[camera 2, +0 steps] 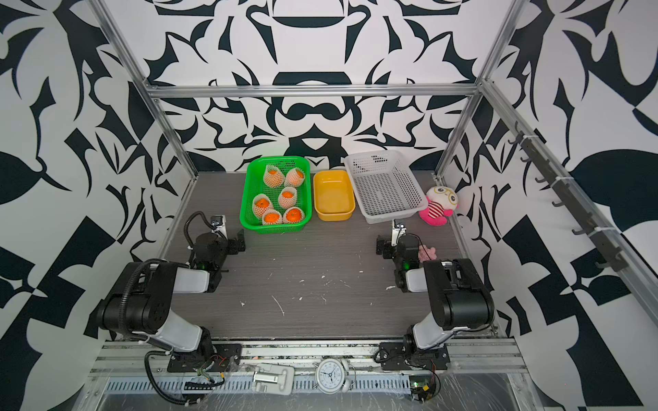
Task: Remove foam nets from oranges
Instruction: Move the basket to the center of the board.
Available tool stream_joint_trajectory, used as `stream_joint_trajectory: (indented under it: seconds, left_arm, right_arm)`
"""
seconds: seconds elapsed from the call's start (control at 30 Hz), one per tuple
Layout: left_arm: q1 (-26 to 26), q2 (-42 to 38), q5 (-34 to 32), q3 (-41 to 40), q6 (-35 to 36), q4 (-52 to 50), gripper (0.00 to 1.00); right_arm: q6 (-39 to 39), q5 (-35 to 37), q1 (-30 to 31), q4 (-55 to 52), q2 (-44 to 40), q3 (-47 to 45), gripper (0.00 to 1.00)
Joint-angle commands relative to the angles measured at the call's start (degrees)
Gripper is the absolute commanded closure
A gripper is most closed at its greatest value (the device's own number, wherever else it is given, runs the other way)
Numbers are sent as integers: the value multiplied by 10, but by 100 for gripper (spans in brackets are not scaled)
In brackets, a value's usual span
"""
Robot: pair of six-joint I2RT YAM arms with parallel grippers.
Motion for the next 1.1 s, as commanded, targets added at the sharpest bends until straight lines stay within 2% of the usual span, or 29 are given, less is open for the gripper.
stream_joint_trajectory:
  seconds: [0.0,0.5,0.57,0.9,0.97,1.03,1.07]
  left_arm:
    - [-2,-1,3,-2,-2,9,1]
    - [-1,-1,3,-3,-3,11,0]
    - [-2,-1,3,-3,-3,11,1]
    - [-1,-2,0,-5,-4,15,1]
    - [-7,-6,-16,-16,-5,35,1]
    - [-26,-21,-89,-38,-3,69,1]
    - [-33,-32,-88,-49,-7,73,1]
  right_arm:
    - [-4,-5,0,19,-10,5,0]
    - [-1,1,0,19,-11,4,0]
    - [9,27,1,17,-10,5,0]
    - [12,37,0,15,-11,5,0]
    - [15,45,1,22,-12,2,0]
    - [32,89,5,55,-29,-20,1]
    - [33,95,6,61,-52,-33,1]
